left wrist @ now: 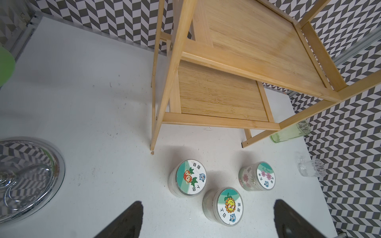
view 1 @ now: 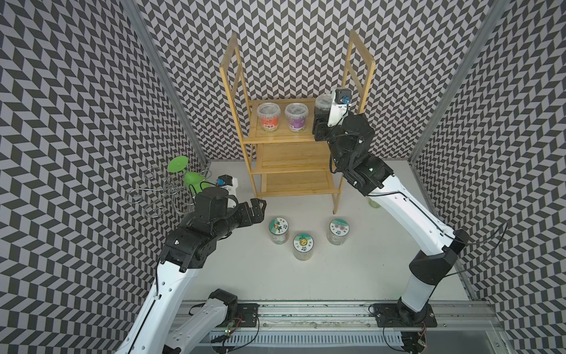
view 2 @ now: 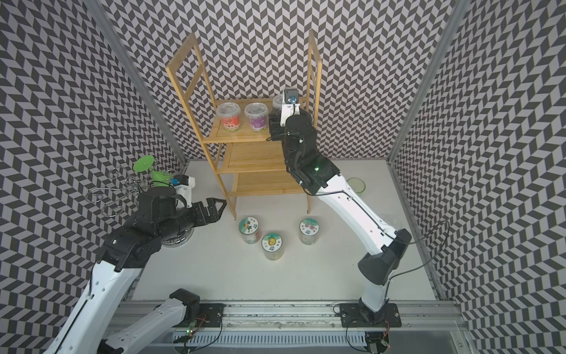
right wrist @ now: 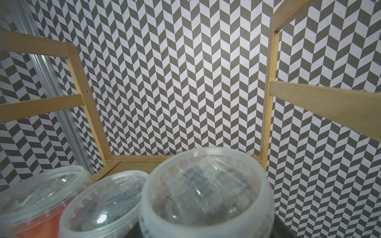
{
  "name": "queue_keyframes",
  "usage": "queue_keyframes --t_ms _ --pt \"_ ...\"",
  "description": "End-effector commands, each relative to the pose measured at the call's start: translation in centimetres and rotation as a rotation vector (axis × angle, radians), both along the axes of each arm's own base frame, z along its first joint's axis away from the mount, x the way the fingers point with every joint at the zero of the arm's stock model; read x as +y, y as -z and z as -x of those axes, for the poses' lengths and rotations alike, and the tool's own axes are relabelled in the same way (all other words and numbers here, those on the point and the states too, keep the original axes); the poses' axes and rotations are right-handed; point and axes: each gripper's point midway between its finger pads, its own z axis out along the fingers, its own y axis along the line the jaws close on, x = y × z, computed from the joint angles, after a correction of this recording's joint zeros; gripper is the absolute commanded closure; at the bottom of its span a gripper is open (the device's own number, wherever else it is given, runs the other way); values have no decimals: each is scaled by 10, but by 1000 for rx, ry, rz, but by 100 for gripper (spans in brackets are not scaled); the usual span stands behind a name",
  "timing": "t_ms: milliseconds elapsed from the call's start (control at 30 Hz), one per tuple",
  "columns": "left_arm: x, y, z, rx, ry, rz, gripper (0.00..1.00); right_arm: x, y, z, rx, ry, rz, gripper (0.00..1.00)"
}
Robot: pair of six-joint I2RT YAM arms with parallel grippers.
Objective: Place the seed container on the shelf
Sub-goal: Place the seed jar on the shelf.
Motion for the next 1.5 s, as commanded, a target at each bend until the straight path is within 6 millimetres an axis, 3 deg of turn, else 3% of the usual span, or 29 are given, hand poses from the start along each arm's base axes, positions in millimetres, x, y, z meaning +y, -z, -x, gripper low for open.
queue_keyframes --t_ms 0,667,1133,1467 --pt "1 -5 -3 -34 -3 -8 0 -3 -9 -4 -26 14 -32 36" --pt "1 -5 -3 -37 -2 -16 0 -12 7 -20 5 45 -28 33" --pt "1 -5 -2 -38 0 -16 0 -11 23 -18 46 28 -27 28" --pt "0 -4 -3 -39 3 -17 0 -14 17 -13 43 25 -31 29"
